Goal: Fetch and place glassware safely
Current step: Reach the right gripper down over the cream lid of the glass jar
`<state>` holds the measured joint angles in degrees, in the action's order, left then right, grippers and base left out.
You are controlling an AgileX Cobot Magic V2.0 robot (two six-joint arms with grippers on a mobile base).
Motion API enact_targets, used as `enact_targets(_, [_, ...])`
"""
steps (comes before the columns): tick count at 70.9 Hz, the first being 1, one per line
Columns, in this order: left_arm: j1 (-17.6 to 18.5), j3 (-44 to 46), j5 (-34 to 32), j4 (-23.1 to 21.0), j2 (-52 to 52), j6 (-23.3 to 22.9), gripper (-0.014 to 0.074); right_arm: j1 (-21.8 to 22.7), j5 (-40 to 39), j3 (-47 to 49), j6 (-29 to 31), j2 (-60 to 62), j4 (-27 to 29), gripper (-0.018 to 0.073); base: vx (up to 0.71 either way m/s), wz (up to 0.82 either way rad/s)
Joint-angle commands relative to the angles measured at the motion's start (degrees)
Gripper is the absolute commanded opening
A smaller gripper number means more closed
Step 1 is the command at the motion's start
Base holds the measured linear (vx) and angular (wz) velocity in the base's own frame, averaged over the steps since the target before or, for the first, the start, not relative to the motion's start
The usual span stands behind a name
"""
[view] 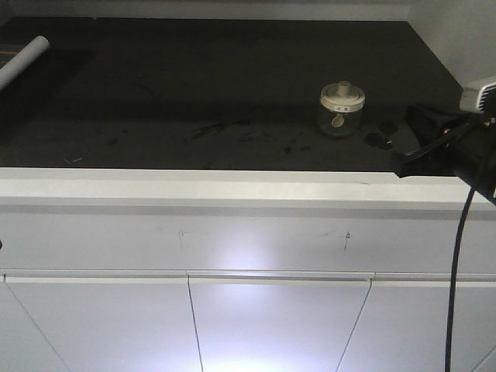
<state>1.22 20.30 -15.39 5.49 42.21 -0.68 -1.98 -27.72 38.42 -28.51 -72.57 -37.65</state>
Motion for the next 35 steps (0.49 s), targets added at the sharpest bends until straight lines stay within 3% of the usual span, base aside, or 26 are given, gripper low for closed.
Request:
enact_targets(1, [0.31,1.51,-4.1,-0.6,-0.22,-0.41,-0.0007,-0.07,-7.02,1.72,0.29,-1.8,1.66,0.0125,0.0,0.0])
enact_targets(19, [0.31,1.51,-4.1,-0.6,-0.22,-0.41,-0.0007,-0.07,-12.18,7.06,6.19,-12.97,5.93,0.0411,0.0,0.0])
enact_targets(35, [0.31,1.51,-4.1,-0.6,-0.22,-0.41,-0.0007,-0.07,-12.47,19.27,8.3,-23.05,8.95,0.0447,0.0,0.0])
